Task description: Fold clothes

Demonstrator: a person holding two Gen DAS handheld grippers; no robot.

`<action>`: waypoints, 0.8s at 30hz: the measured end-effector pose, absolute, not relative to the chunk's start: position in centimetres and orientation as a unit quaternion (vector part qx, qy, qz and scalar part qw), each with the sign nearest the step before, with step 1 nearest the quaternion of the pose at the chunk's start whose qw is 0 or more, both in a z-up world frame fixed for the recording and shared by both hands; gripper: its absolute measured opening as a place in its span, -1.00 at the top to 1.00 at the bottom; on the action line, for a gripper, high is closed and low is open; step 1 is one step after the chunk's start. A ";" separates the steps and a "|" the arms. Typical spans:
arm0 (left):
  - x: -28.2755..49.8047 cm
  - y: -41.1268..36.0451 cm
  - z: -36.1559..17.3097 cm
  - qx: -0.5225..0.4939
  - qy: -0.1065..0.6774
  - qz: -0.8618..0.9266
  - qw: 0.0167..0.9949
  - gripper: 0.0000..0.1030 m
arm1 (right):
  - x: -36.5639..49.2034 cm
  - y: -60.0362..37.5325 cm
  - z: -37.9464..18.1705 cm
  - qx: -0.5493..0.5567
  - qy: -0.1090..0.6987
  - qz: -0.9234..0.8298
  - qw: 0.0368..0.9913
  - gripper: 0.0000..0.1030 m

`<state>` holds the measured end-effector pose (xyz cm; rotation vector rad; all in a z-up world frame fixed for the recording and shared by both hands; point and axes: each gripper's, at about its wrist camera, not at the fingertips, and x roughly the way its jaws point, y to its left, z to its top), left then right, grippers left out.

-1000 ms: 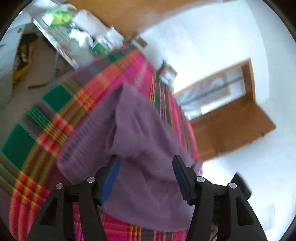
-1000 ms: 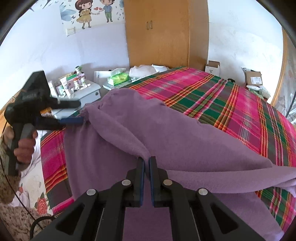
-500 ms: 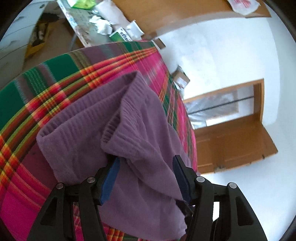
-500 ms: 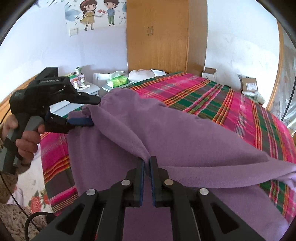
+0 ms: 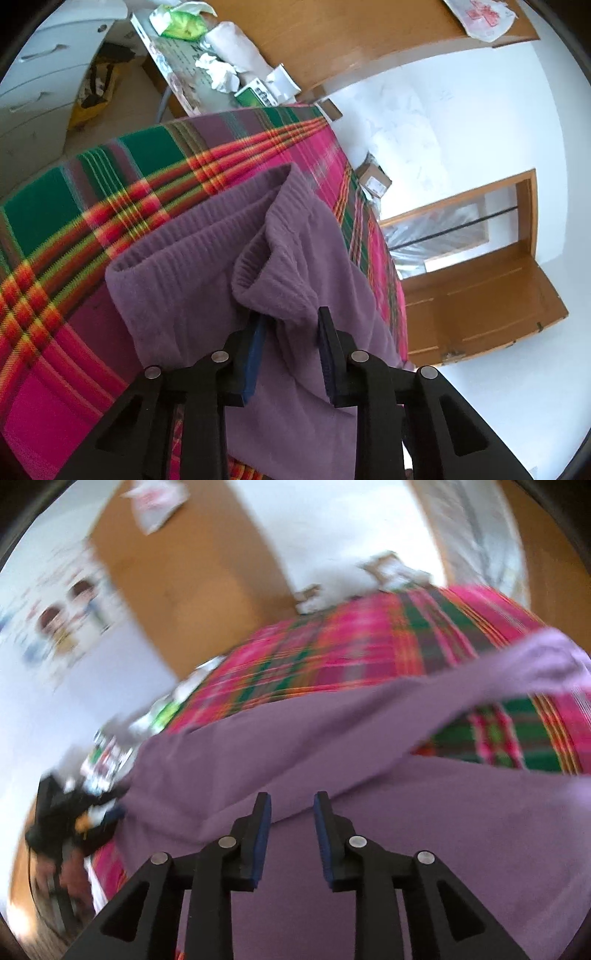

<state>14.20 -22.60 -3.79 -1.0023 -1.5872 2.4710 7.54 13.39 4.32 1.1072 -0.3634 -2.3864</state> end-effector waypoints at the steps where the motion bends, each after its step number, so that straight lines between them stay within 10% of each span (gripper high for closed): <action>1: 14.2 -22.7 -3.9 -0.325 -0.512 0.795 0.020 0.47 | 7.1 13.9 4.3 0.406 -0.147 -0.871 0.234 0.37; 24: 13.1 -23.2 -4.9 -0.355 -0.507 0.785 0.019 0.46 | -0.3 12.6 4.1 0.478 -0.141 -0.864 0.067 0.26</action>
